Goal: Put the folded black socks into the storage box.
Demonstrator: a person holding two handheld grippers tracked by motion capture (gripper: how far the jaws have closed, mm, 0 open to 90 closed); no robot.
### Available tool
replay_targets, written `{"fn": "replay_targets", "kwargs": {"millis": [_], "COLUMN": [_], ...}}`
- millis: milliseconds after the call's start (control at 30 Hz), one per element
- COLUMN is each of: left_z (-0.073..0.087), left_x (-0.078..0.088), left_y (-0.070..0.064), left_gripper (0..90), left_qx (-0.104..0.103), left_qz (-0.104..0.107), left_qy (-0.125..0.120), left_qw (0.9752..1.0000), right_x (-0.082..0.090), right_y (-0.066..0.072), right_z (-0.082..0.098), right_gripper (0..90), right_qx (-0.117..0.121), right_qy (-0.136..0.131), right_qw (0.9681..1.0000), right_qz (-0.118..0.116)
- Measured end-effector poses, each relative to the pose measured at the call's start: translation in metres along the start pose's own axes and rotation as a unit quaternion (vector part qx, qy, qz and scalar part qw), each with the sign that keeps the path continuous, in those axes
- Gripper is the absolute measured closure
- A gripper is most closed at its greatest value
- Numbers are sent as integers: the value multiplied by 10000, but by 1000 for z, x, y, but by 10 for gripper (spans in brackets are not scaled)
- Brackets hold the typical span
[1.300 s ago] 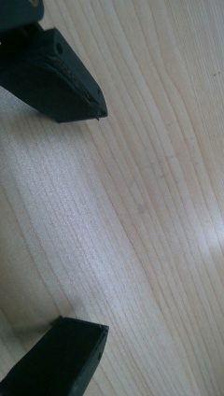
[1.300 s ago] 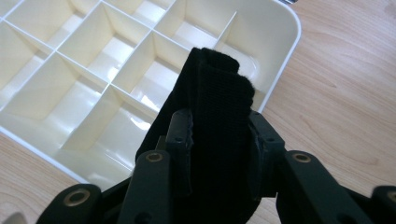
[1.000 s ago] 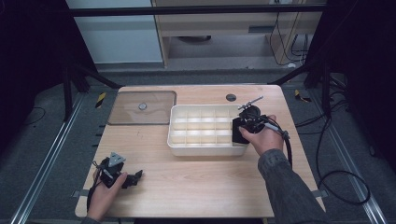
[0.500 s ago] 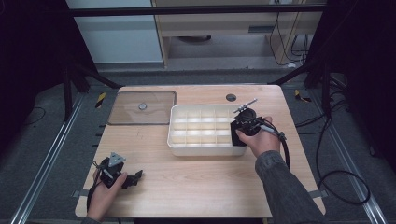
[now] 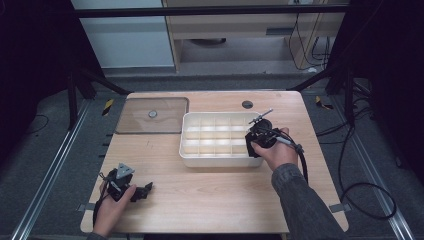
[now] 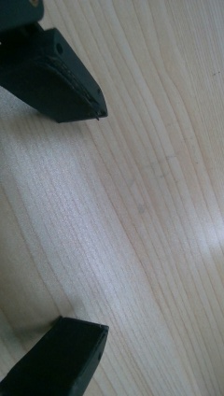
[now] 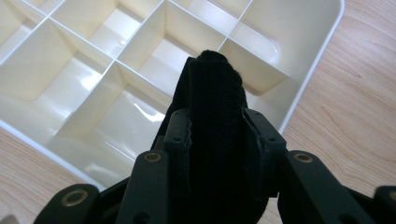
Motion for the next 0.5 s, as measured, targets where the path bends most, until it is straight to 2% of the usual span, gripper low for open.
{"fn": "replay_targets", "kwargs": {"millis": [500], "left_z": [0], "left_x": [0], "left_y": [0], "left_gripper": [0], "left_qx": [-9], "left_qz": [4], "left_qy": [-2], "left_qw": [10000], "right_x": [-3], "right_y": [1], "right_z": [3], "right_gripper": [663], "right_qx": [-98], "right_qy": [41], "right_qw": [9999], "right_qz": [-63]}}
Point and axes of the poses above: each handheld gripper's, and its own axes: x roughly backward along the jaws, z roughly out of its underside, y roughly to its left, the point moved 7 cm from there along -x, roughly forward along the jaws, and after that the axes turned 8 degrees about x, right-handed, at the moved point
